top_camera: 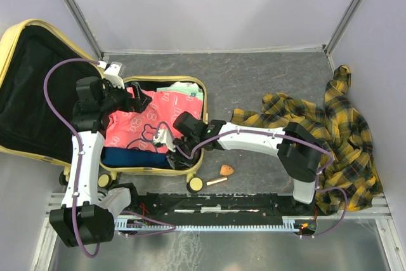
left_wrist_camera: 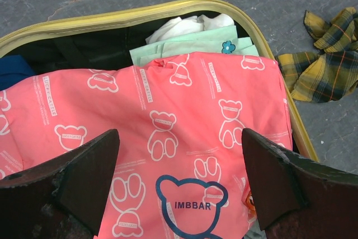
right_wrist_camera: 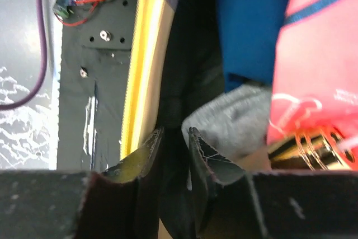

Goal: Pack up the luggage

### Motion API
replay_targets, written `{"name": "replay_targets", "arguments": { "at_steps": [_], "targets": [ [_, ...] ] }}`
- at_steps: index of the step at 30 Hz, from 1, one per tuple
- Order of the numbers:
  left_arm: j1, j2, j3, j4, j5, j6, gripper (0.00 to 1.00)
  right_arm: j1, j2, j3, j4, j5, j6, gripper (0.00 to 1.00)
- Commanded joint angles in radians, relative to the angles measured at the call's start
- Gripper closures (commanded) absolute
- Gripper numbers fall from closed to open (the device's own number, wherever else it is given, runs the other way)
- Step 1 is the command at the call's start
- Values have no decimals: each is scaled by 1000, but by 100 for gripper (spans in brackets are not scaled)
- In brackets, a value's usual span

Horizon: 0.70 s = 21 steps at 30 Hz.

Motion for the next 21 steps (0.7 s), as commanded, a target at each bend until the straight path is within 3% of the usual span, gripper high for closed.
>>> {"name": "replay_targets", "arguments": {
  "at_steps": [1,5,11,16,21],
  "targets": [
    [4,-2,45,23,16,35,5,-55,-65,36,-53,-47,-26,66],
    [5,6,42,34,28,34,4,-115,-241,-8,-66,-126,-62,51],
    [4,26,43,70,46,8,2,-214,-445,-145,-251,-139,-235,24],
    [5,30,49,80,51,4,2,-302,-565,-282,-381,-74,-308,23],
    [5,31,40,76,40,7,2,-315,-590,-459,-271,17,-317,24]
  ]
}}
